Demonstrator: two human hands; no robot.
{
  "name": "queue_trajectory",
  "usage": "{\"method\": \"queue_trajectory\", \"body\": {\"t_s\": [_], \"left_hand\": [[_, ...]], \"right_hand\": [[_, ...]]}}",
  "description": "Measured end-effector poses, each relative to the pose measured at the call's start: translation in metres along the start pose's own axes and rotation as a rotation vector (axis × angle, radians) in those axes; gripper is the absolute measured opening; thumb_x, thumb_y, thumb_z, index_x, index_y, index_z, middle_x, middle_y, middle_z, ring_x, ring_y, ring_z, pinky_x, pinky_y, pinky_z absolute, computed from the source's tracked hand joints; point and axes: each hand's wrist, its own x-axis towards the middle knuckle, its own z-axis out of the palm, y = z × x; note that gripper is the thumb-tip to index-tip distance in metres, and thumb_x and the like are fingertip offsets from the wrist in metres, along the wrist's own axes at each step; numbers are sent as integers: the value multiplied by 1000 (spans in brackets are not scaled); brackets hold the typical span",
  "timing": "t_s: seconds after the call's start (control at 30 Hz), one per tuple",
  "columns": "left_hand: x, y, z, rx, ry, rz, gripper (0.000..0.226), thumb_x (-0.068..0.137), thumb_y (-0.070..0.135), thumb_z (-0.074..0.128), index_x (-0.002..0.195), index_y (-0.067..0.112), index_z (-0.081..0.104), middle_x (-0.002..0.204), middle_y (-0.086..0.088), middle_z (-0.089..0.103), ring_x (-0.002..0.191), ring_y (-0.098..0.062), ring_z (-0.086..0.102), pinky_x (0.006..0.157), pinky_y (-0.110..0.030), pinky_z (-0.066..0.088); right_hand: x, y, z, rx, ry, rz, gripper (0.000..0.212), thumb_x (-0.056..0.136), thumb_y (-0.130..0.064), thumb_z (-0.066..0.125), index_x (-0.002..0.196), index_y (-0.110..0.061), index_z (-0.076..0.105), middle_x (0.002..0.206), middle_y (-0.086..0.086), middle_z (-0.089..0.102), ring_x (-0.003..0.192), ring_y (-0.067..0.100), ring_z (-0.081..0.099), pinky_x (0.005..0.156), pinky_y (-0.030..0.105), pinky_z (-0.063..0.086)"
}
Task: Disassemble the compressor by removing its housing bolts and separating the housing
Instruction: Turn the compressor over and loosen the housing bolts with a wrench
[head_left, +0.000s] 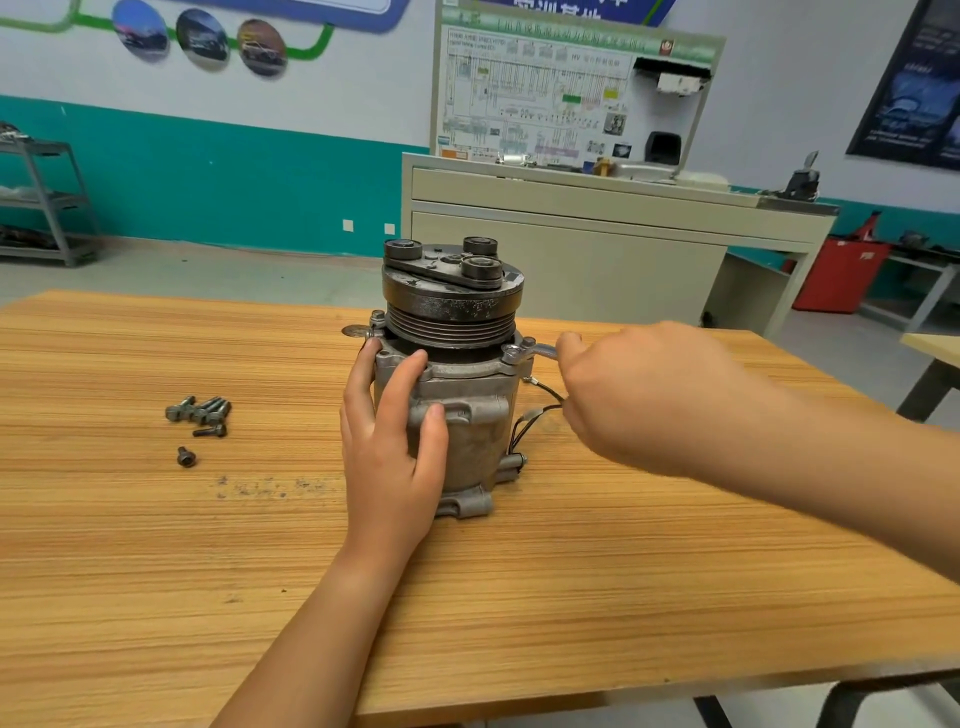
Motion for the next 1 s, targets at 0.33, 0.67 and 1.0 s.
{"method": "queue_trajectory", "body": {"t_s": [0.33, 0.67, 1.0], "left_hand": [[0, 0, 0, 1, -2, 19, 39, 89, 36, 40, 127, 42, 39, 143, 30, 10, 136, 0, 18, 106, -28, 23], [0, 1, -1, -2, -5, 15, 39, 89, 36, 40, 127, 41, 39, 142, 33, 10, 135, 2, 18, 106, -27, 22], [0, 1, 0, -8, -3, 7, 40, 88, 36, 40, 127, 41, 39, 142, 29, 12, 135, 3, 17, 106, -21, 20]], "right_hand": [[64, 49, 65, 60, 432, -235, 34, 79, 12, 55, 112, 2, 55, 87, 17, 65, 73, 32, 64, 59, 39, 54], [59, 28, 72, 592, 869, 30, 24, 86, 4, 54, 109, 8, 60, 74, 14, 63, 62, 29, 59, 55, 33, 45], [-14, 0, 51, 439, 199, 154, 56, 97, -22, 32, 146, -29, 5, 83, -2, 51, 73, 23, 49, 58, 32, 37]]}}
